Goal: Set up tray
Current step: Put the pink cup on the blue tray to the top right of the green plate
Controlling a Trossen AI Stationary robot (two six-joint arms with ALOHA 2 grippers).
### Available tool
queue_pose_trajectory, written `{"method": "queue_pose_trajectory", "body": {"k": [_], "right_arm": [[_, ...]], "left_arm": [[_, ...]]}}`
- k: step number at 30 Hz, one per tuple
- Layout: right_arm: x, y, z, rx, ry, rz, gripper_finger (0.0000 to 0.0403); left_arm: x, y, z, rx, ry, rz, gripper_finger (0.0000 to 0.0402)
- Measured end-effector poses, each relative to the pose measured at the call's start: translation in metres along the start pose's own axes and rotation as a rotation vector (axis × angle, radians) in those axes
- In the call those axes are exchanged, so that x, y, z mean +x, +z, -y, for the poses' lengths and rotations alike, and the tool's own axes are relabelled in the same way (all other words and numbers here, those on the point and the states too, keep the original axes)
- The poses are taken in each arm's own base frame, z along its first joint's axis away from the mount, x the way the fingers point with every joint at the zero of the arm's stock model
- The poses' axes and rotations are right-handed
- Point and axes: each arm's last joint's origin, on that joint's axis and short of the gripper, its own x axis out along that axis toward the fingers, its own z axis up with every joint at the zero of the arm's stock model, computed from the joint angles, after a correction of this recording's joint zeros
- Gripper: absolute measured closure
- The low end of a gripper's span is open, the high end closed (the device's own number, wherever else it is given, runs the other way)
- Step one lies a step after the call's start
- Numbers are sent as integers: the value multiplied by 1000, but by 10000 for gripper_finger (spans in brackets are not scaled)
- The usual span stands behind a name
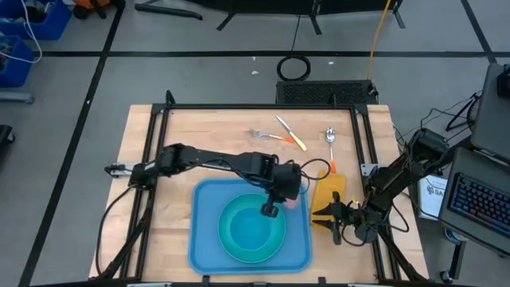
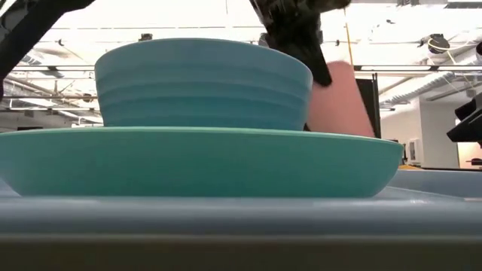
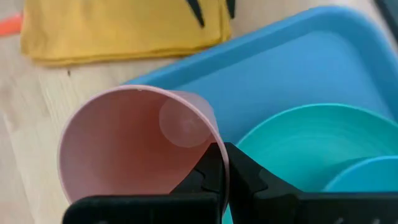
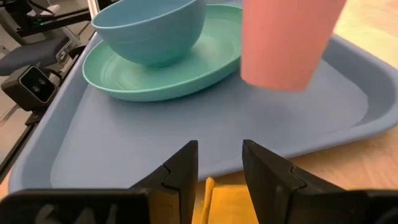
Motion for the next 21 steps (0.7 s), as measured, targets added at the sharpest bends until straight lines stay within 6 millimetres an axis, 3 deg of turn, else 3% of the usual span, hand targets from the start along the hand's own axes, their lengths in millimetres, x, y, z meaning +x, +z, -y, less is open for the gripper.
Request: {"method": "queue_pose_trajectory", "body": {"k": [4,21], "right_arm": [[0,0,0,-3,4,2,289],[0,1,-1,-5,4,4,289]], "left_arm": [[10,-3,-4,-18,33,-102,400],[17,-2,-12,-9,49,-75,400]]}}
